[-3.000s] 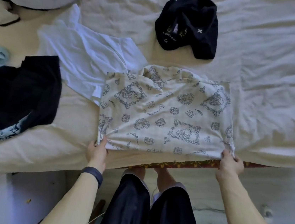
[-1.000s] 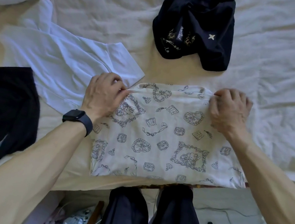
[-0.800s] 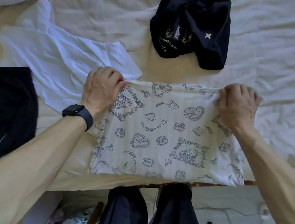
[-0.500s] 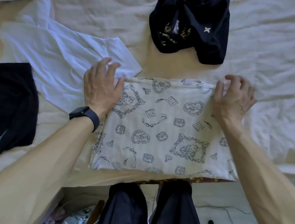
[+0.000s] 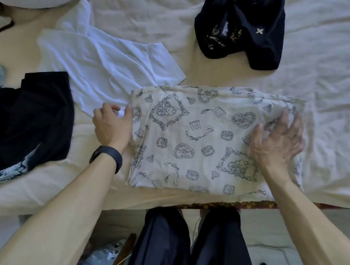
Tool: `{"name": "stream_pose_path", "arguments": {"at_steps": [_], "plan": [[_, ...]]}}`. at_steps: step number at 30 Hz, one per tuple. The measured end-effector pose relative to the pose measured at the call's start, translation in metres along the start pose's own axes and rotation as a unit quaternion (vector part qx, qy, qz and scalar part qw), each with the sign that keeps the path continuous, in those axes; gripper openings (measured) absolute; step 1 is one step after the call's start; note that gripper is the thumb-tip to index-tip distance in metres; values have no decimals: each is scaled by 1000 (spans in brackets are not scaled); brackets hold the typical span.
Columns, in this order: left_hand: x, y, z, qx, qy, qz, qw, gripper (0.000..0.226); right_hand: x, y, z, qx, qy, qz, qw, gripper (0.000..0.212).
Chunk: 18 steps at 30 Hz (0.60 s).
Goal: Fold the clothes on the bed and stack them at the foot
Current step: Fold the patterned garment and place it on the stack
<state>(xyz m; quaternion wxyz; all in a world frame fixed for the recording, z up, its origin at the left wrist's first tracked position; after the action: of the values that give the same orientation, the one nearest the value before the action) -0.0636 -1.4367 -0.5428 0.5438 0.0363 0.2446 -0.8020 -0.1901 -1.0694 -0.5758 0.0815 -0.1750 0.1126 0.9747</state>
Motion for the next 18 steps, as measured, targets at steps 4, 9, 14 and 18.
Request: {"name": "stream_pose_path", "arguments": {"at_steps": [4, 9, 14, 18], "plan": [[13, -13, -8, 112, 109, -59, 986, 42, -30, 39, -10, -34, 43, 119, 991, 78], [30, -15, 2, -55, 13, -63, 996, 18, -76, 61, -47, -43, 124, 168, 977, 73], [38, 2, -3, -55, 76, -56, 994, 26, -85, 51, -66, -86, 178, 136, 971, 70], [18, 12, -1, -106, 40, -36, 993, 38, -91, 54, -57, -59, 150, 150, 975, 71]]}}
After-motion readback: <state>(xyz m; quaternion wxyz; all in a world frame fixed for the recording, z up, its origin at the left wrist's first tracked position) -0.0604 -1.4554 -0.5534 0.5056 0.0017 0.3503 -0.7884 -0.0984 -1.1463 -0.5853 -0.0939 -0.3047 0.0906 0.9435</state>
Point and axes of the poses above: each hand's wrist, its own x-axis towards the middle knuckle, its own z-axis out of the back of the hand, y = z × x, the point moved 2 cm from there along x, towards the middle knuckle, and after that the axes turned 2 degrees about -z, right-handed, at the moved point
